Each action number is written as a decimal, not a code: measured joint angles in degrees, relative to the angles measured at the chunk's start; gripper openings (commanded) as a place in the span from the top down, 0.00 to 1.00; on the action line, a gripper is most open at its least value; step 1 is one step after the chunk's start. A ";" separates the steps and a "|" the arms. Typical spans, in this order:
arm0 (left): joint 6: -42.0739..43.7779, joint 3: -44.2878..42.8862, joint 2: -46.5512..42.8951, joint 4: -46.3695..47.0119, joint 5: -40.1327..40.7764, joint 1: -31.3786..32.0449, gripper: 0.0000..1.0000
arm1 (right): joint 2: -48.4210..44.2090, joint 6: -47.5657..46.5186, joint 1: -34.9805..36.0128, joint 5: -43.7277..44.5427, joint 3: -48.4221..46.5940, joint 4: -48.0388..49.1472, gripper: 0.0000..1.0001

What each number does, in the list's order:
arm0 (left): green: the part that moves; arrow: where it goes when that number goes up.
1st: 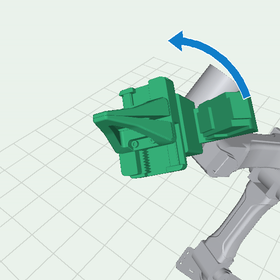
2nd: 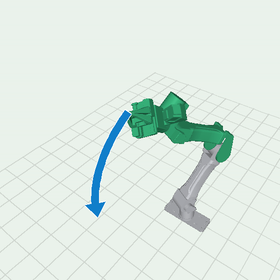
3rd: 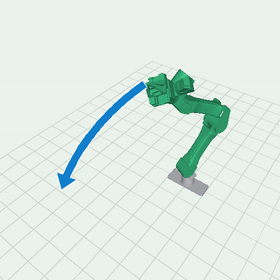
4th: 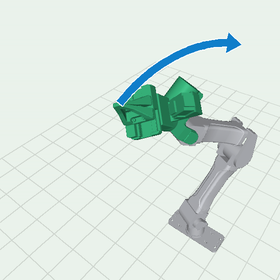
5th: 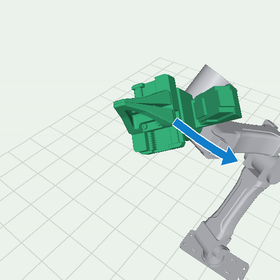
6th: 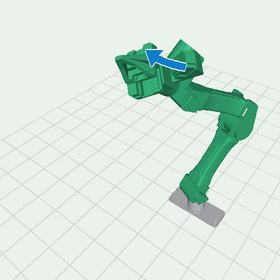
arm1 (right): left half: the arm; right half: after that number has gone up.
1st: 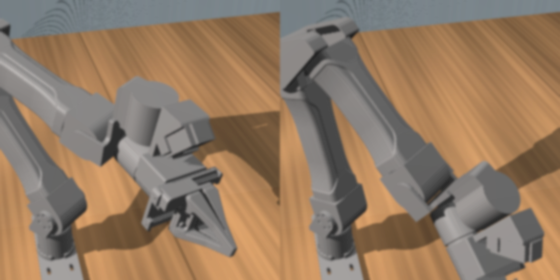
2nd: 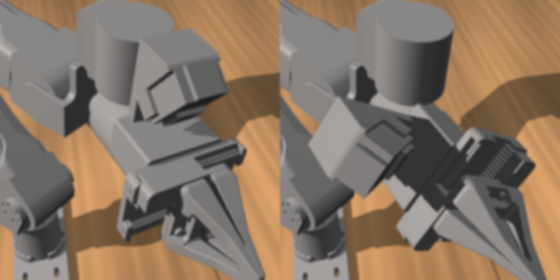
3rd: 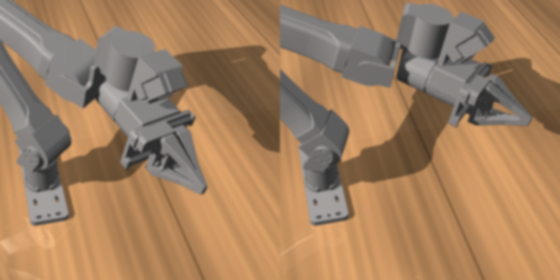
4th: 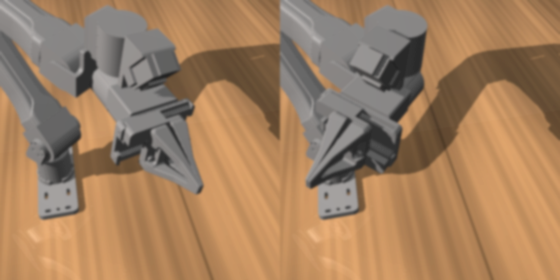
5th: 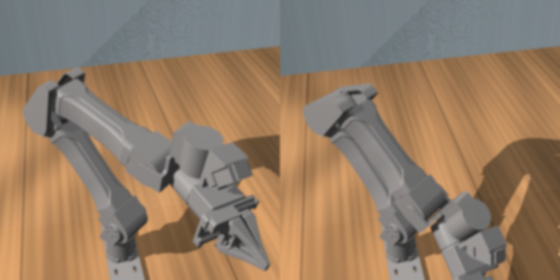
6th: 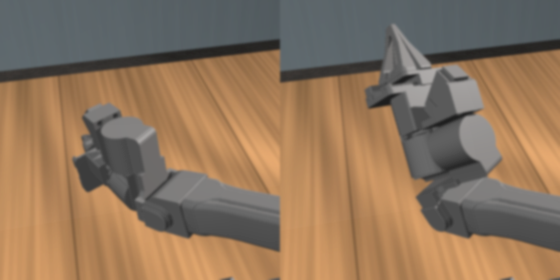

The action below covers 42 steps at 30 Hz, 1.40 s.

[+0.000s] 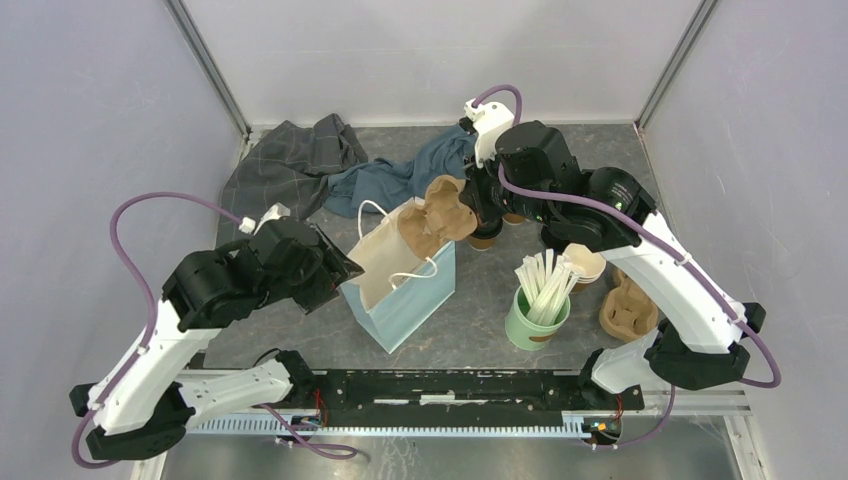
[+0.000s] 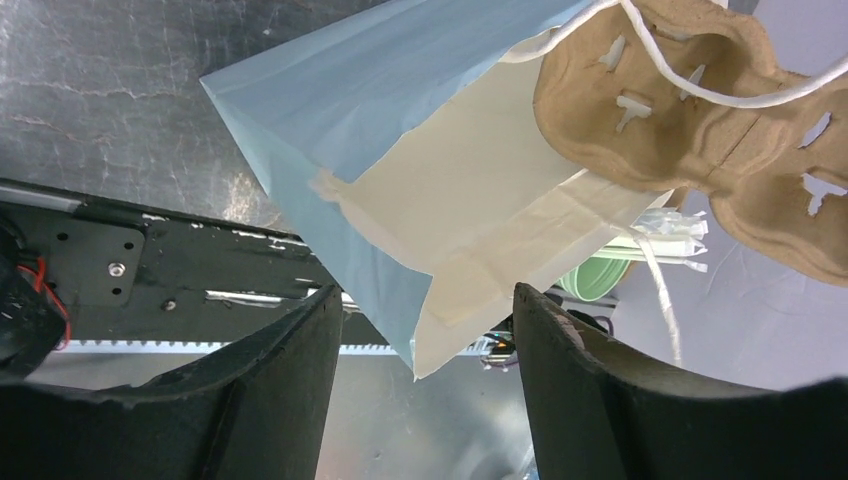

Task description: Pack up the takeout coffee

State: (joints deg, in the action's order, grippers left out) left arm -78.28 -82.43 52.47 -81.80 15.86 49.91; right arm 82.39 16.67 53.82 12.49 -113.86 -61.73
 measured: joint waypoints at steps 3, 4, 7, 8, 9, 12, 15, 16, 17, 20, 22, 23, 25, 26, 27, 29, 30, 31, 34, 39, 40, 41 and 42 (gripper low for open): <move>-1.90 0.72 0.02 0.57 -1.01 0.00 0.30 | -0.02 0.00 0.00 -0.07 0.35 0.42 1.00; -2.71 1.42 -0.07 1.18 -1.49 0.00 0.30 | -0.02 0.00 0.00 -0.15 0.39 0.42 1.00; -4.79 4.07 -0.15 3.26 -3.10 0.00 0.40 | -0.04 0.00 0.00 -0.28 0.39 0.55 1.00; -5.35 5.01 0.07 3.72 -3.76 0.00 0.45 | -0.04 0.00 0.00 -0.39 0.39 0.66 1.00; -5.92 5.81 0.44 4.00 -4.24 0.00 0.49 | -0.07 0.00 0.00 -0.44 0.39 0.74 1.00; -6.54 6.54 2.34 3.89 -4.42 0.00 0.59 | -0.07 0.02 0.00 -0.68 0.39 0.83 1.00; -6.58 6.54 4.35 3.91 -3.89 0.00 0.63 | -0.07 0.20 0.00 -1.44 0.39 0.85 1.00; -6.58 6.58 4.50 4.00 -3.72 0.00 0.65 | -0.07 0.22 0.00 -1.66 0.39 0.85 1.00; -6.51 6.78 4.39 4.37 -3.45 0.00 0.68 | -0.07 0.44 0.00 -2.08 0.42 0.87 1.00; -6.12 8.57 2.56 8.09 -3.28 0.00 0.76 | -0.22 0.87 0.00 -3.06 0.96 1.31 1.00; -5.49 10.12 1.11 10.99 -3.34 0.00 0.79 | -0.33 1.09 0.00 -3.48 1.31 1.27 1.00; -4.96 10.84 0.46 12.46 -3.34 0.00 0.81 | -0.33 1.16 0.00 -3.52 1.33 1.29 1.00; -3.98 11.26 0.02 14.71 -3.08 0.00 0.84 | -0.39 1.31 0.00 -3.54 1.33 1.33 1.00; -3.30 11.26 0.04 15.50 -2.80 0.00 0.87 | -0.44 1.38 0.00 -3.56 1.33 1.33 1.00; -2.51 11.21 0.15 16.33 -2.40 0.00 0.89 | -0.52 1.49 0.00 -3.61 1.36 1.31 1.00; -0.39 10.82 0.79 17.42 -1.75 0.00 0.93 | -0.70 1.57 0.00 -3.65 1.36 1.31 1.00; 0.79 10.38 1.29 17.77 -1.27 0.00 0.95 | -0.79 1.64 0.00 -3.65 1.36 1.33 1.00; 2.27 9.62 2.05 18.14 -0.83 0.00 0.97 | -0.83 1.75 0.00 -3.67 1.33 1.36 1.00; 6.78 7.52 4.22 20.20 -0.15 0.00 0.98 | -0.92 2.64 0.00 -3.65 1.36 1.44 1.00; 11.10 7.89 4.81 23.65 -0.09 0.00 0.98 | -1.57 5.73 0.00 -3.19 2.89 2.21 1.00; 11.54 8.68 4.46 24.24 -0.35 0.00 0.98 | -1.88 6.51 0.00 -2.99 3.65 2.34 1.00; 11.74 9.62 4.02 24.85 -0.72 0.00 0.98 | -2.27 7.52 0.00 -2.67 4.66 2.54 1.00; 11.78 10.69 3.54 25.35 -1.11 0.00 0.98 | -2.56 8.22 0.00 -2.29 5.49 2.73 1.00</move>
State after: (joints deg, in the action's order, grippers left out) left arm -66.50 -71.75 56.01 -56.45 14.74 49.91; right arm 79.83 24.88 53.82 10.20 -108.38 -59.00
